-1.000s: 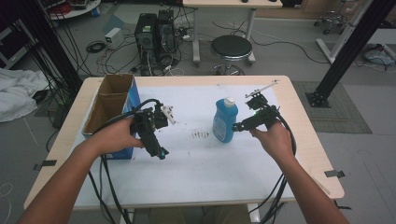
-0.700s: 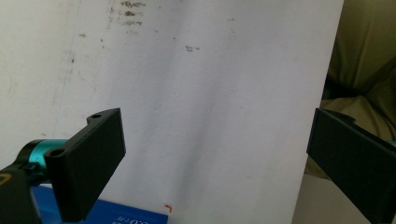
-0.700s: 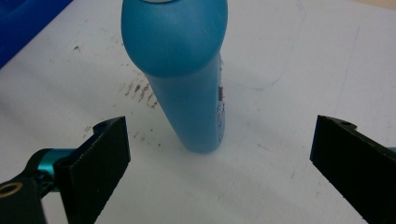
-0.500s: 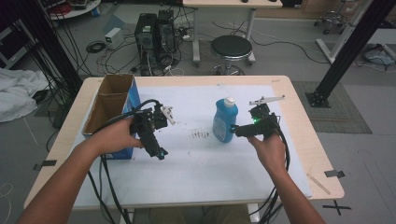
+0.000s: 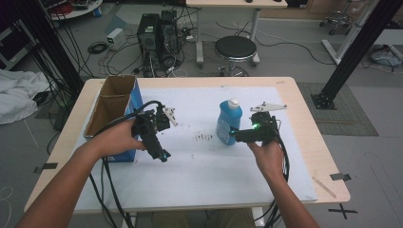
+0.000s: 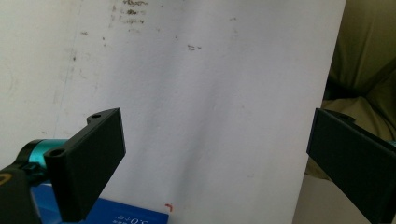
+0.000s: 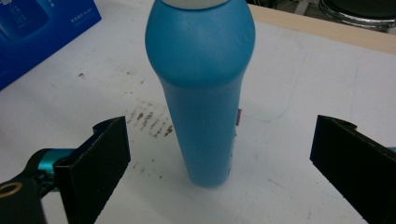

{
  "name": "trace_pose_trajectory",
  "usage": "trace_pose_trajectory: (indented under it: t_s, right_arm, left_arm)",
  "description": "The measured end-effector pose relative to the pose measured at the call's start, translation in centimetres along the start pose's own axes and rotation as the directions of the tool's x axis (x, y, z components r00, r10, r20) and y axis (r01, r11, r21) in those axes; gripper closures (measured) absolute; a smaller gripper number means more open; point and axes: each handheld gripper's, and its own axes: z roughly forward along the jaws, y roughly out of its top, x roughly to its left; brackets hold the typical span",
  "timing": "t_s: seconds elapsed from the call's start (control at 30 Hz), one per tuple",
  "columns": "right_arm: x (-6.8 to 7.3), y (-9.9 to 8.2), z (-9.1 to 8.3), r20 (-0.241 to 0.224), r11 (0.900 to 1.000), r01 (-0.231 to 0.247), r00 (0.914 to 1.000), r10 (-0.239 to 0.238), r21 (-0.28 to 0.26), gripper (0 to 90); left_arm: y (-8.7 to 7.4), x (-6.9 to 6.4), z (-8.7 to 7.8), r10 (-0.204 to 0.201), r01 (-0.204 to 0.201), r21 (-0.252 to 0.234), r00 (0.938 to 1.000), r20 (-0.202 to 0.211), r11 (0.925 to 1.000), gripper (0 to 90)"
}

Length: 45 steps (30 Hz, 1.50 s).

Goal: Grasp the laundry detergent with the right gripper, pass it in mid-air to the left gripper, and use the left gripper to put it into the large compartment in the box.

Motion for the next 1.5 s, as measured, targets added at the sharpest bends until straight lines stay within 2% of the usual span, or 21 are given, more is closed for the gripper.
trace_pose_trajectory:
  t_s: [0.1,0.2,0.37,0.93,1.23,1.4,1.5]
  right_arm:
    - [0.1,0.0,0.4,-0.003,0.9999,0.010,0.9999,-0.010,-0.011,3.9]
    - [0.1,0.0,0.9,-0.016,0.9998,-0.005,0.9999,0.004,-0.017,3.9]
    - [0.0,-0.2,1.9,-0.025,0.9994,0.004,0.9997,-0.005,-0.036,3.9]
    - [0.0,-1.3,4.8,-0.055,0.9948,-0.013,0.9984,0.008,-0.101,3.9]
    - [0.1,-1.5,6.0,-0.049,0.9905,-0.017,0.9987,0.010,-0.136,3.9]
    - [0.0,-1.7,6.5,-0.037,0.9902,-0.028,0.9990,0.023,-0.137,4.1]
    - [-0.1,-2.0,6.7,-0.045,0.9886,-0.028,0.9988,0.022,-0.148,9.9]
  left_arm:
    - [0.0,0.0,0.0,0.000,0.000,0.000,1.0000,-0.001,1.0000,4.4]
    - [0.0,0.0,0.0,-0.004,0.004,-0.005,1.0000,-0.001,1.0000,4.4]
    - [0.0,0.1,0.0,-0.004,0.004,-0.003,1.0000,0.001,1.0000,4.4]
    - [-0.6,0.4,0.2,-0.020,0.020,-0.003,0.9998,0.004,0.9998,4.4]
    - [-0.8,0.5,0.3,-0.028,0.028,-0.009,0.9996,0.008,0.9996,4.4]
    - [-0.9,0.6,0.3,-0.029,0.029,-0.008,0.9995,0.009,0.9995,4.4]
    - [-0.9,0.6,0.3,-0.032,0.032,-0.011,0.9994,0.010,0.9994,4.4]
